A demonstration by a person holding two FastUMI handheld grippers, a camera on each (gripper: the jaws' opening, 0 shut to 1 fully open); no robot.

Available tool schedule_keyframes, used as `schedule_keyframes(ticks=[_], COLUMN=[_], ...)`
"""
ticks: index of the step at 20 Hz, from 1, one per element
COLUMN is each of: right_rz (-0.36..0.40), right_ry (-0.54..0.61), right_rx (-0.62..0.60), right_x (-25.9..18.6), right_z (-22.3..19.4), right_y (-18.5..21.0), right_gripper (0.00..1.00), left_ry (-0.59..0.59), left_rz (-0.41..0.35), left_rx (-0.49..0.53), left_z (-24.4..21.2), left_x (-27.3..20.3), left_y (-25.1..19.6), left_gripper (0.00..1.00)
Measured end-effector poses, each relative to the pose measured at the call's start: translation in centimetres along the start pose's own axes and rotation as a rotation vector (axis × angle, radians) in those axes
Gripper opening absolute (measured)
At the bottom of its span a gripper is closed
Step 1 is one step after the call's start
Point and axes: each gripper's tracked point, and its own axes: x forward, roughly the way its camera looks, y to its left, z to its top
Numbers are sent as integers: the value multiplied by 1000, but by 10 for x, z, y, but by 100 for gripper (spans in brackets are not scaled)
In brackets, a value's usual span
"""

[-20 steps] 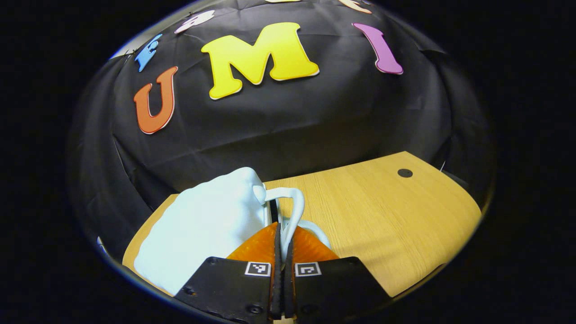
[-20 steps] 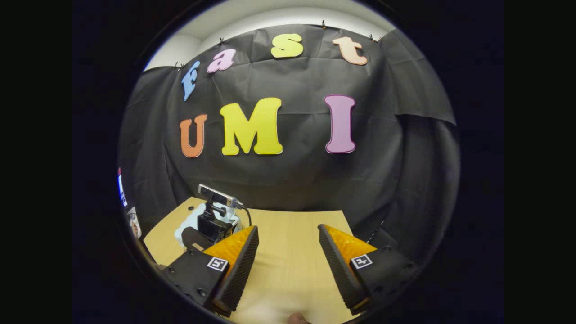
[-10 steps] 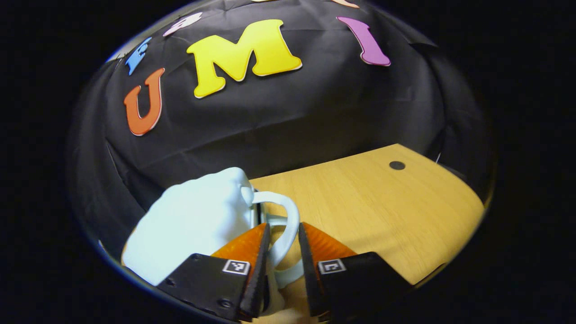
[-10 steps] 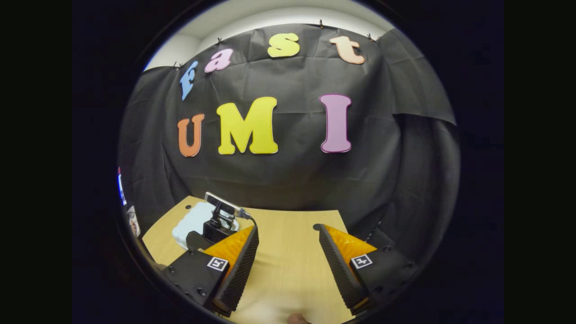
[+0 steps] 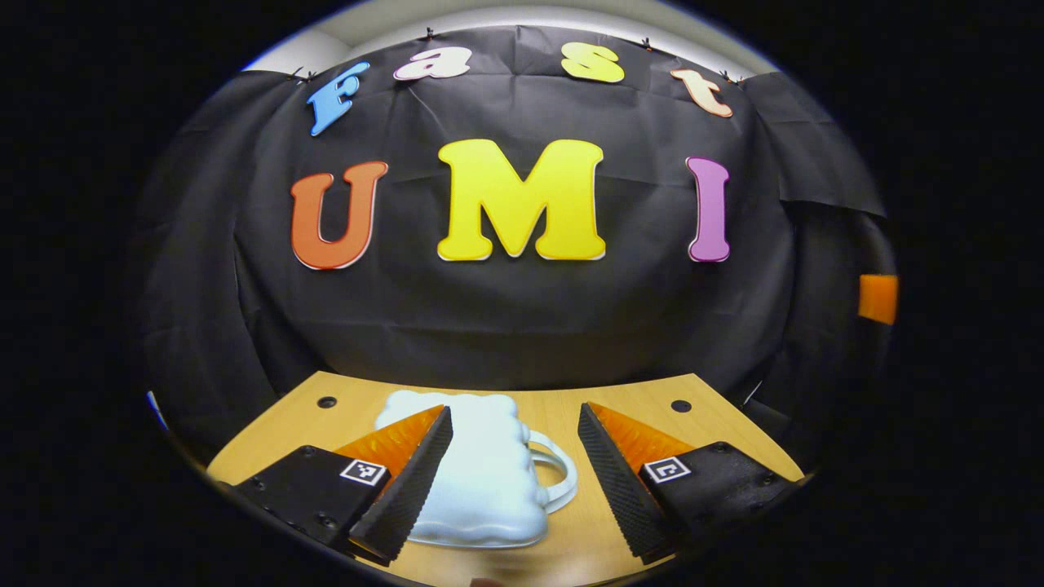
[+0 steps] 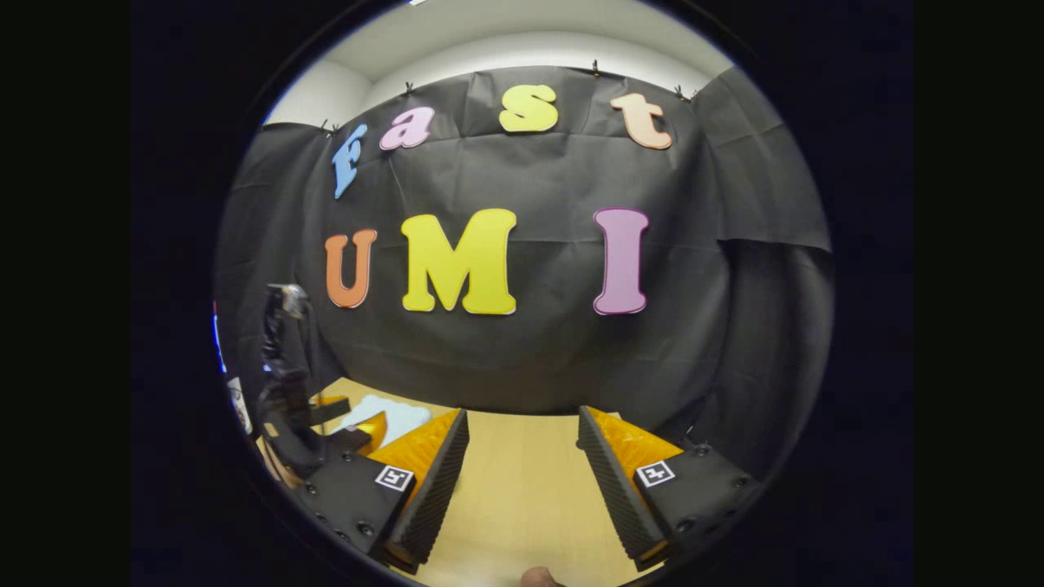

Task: First open the suitcase, pack the skin care products into it, and then close the suitcase.

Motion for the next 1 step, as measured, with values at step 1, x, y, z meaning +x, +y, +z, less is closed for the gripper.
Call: schedule_keyframes(ticks=[1], right_rz=[5], right_ry=[-1], right_rx=[5], right_x=[3], right_z=[0], right_y=[11], right_gripper=[78], left_ry=[-6], left_rz=[11], left_rx=[5], left_z=[7], left_x=[-13], left_y=[12], left_gripper=[98])
